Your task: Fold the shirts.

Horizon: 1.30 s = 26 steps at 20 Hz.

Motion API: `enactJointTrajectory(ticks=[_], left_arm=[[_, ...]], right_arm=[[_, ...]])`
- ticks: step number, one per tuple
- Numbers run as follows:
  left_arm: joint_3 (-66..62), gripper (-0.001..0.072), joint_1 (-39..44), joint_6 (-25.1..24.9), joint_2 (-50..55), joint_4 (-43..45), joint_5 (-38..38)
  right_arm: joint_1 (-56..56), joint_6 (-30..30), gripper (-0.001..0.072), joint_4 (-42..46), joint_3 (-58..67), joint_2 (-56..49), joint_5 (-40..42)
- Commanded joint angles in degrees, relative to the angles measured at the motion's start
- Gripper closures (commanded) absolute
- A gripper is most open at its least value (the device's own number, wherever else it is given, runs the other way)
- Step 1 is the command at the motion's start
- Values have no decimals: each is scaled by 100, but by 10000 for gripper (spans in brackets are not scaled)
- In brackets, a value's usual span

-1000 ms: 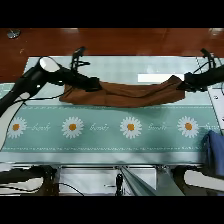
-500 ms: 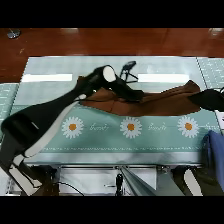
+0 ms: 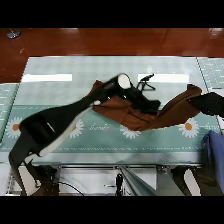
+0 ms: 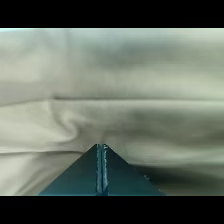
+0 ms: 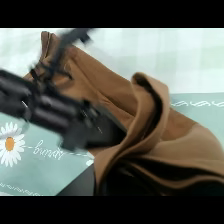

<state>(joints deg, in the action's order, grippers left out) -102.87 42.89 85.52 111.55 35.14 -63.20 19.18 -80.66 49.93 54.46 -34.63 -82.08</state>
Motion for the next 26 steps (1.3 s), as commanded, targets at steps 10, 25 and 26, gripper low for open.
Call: enactJointTrajectory(ticks=[10,25,26], left_arm=[[577,685,-4564,-184,-3359,1720,-1390],[6310,685,-4828,-535,-7178,1517,-24],[6448,685,-4806,-535,-7149,1493,153]], right_arm=[[-3233,4,690,-446,1821,-3226,1250],[-4660,-680,655,-1104,5309,-7908,1851],[-4725,-667,420,-1303,5309,-7943,1950]])
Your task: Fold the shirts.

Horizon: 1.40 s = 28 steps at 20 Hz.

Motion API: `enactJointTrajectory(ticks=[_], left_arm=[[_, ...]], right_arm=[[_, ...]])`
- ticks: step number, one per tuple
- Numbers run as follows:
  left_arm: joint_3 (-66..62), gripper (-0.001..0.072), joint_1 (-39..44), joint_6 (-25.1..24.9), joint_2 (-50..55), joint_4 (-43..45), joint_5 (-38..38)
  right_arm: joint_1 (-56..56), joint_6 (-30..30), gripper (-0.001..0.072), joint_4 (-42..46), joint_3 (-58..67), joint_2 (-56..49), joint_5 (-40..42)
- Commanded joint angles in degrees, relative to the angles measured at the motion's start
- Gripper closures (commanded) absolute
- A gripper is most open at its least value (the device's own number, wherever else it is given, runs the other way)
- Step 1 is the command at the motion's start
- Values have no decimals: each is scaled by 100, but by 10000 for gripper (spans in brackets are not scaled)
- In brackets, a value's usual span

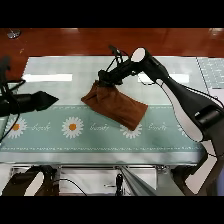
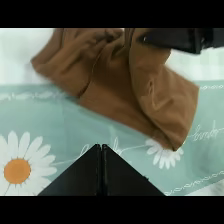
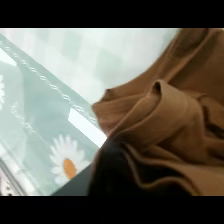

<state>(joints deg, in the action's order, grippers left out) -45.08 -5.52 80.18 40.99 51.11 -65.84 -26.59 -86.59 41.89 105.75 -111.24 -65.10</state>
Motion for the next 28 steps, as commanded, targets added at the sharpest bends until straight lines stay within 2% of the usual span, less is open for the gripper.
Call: enactJointTrajectory(ticks=[1,2,4,6,8,10,11,13,14,16,17,18,19,20,21,23,24,28], left_arm=[[780,685,57,-2,-63,-127,599],[861,685,55,0,-24,-175,737],[887,685,55,-2,52,-186,780],[885,685,55,-4,50,-184,780],[887,685,55,-4,50,-184,782],[887,685,55,-4,52,-184,782],[887,685,55,-4,52,-184,782],[887,685,55,-4,52,-184,782],[887,685,55,-7,52,-184,785],[887,685,55,-7,52,-184,855],[887,685,55,-7,52,-184,901],[887,685,55,-7,57,-184,979],[887,685,57,-4,59,-186,1058],[887,685,55,-2,70,-184,1145],[887,685,57,-2,90,-186,1215],[887,685,57,-2,131,-186,1228],[887,685,61,-4,155,-186,1228],[887,685,131,-22,273,-184,1235]], right_arm=[[-197,168,71,-710,179,-302,251],[-203,446,75,-750,179,-275,157],[83,442,76,-597,179,-107,-297],[667,295,77,-531,179,208,-1169],[1392,404,77,-531,179,778,-2070],[2022,643,77,260,107,1705,-2339],[2249,636,77,1117,-192,2330,-2197],[2500,251,77,2618,-1615,3755,-1276],[2597,-138,77,3112,-2708,4540,-586],[2743,-1078,77,3423,-5007,5899,662],[2761,-1797,79,3191,-6137,6459,1207],[2745,-2524,85,2463,-7027,6848,1646],[2625,-2415,98,1340,-7775,7093,2280],[2406,-1652,98,389,-8345,7169,2898],[2291,-1338,98,146,-8605,7077,3027],[2339,-1292,98,481,-8627,6544,2581],[2376,-1075,98,385,-8574,6216,2446],[2350,437,98,-890,-8102,4815,2186]])
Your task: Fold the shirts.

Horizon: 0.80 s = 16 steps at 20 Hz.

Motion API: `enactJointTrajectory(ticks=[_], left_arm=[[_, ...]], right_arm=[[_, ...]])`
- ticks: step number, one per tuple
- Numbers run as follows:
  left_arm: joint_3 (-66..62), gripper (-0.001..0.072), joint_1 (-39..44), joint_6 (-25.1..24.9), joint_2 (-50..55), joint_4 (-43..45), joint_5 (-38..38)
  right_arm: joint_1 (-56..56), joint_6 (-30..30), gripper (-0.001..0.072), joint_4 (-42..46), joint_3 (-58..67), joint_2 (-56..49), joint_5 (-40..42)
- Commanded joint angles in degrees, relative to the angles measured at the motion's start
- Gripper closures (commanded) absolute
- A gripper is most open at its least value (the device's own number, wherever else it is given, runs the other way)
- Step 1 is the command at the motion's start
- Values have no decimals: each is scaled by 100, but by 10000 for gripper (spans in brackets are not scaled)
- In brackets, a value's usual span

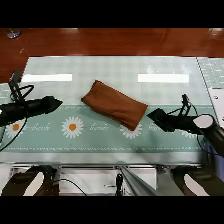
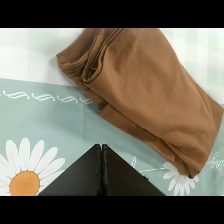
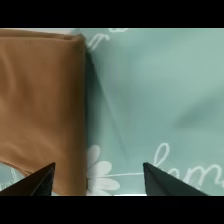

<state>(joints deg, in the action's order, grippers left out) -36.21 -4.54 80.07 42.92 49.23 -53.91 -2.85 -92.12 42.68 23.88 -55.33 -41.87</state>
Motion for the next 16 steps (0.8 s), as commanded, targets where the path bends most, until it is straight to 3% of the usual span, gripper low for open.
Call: enactJointTrajectory(ticks=[1,5,6,7,9,11,16], left_arm=[[0,685,42,-13,122,7,42],[0,685,157,-11,264,4,44],[0,685,219,-11,284,4,66],[0,685,278,-7,304,2,101],[0,685,385,9,315,2,162],[0,685,463,9,315,2,170],[0,684,492,9,317,2,170]], right_arm=[[-24,1248,98,-1163,297,-1147,-323],[-249,1447,106,-1268,1158,-2334,-686],[-409,1447,163,-1266,1384,-2566,-684],[-575,1449,295,-1263,1657,-2800,-695],[-813,1808,689,-1257,2323,-3108,-1025],[-868,1941,690,-933,3185,-3108,-1519],[-850,813,691,1294,6253,-2623,-3099]])
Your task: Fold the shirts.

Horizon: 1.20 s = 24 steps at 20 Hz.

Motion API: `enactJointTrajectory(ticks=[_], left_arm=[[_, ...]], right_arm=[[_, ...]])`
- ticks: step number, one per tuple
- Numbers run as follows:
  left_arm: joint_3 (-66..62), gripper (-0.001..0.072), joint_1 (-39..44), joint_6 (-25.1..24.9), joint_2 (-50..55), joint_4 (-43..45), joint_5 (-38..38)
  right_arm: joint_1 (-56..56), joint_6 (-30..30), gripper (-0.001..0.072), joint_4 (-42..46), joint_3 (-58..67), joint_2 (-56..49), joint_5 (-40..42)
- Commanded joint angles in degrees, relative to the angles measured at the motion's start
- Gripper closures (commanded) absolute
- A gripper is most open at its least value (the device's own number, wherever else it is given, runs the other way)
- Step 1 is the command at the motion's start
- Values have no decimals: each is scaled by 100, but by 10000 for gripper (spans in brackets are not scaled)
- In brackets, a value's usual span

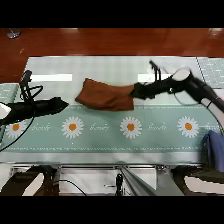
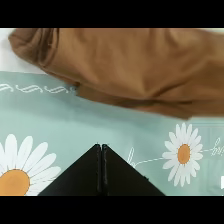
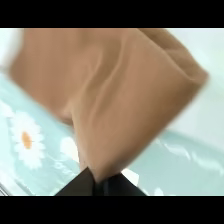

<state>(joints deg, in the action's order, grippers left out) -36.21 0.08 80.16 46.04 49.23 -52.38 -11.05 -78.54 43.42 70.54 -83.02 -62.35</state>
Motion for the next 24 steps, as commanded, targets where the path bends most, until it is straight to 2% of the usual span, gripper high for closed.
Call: enactJointTrajectory(ticks=[1,6,9,13,15,18,21,23,24], left_arm=[[0,685,31,0,4,2,13],[0,685,31,0,4,2,61],[-2,685,31,4,4,-31,94],[-2,685,31,0,4,-39,188],[-2,685,31,0,4,-39,186],[0,684,31,0,4,-39,208],[0,685,31,0,4,-39,280],[0,685,33,2,7,-42,330],[0,684,76,0,7,-42,391]], right_arm=[[0,-852,690,1427,2188,146,-1563],[868,-1574,690,2212,4155,260,-3287],[1888,-1749,690,2597,4306,627,-4319],[3541,-2236,691,2721,4225,1325,-4422],[4387,-2483,691,2863,3853,1755,-4422],[5414,-2424,690,3281,2721,2614,-4419],[6186,-2245,690,4881,1473,3626,-4415],[6719,-1720,689,5947,883,4079,-4411],[6985,-1886,689,6129,664,4256,-4402]])
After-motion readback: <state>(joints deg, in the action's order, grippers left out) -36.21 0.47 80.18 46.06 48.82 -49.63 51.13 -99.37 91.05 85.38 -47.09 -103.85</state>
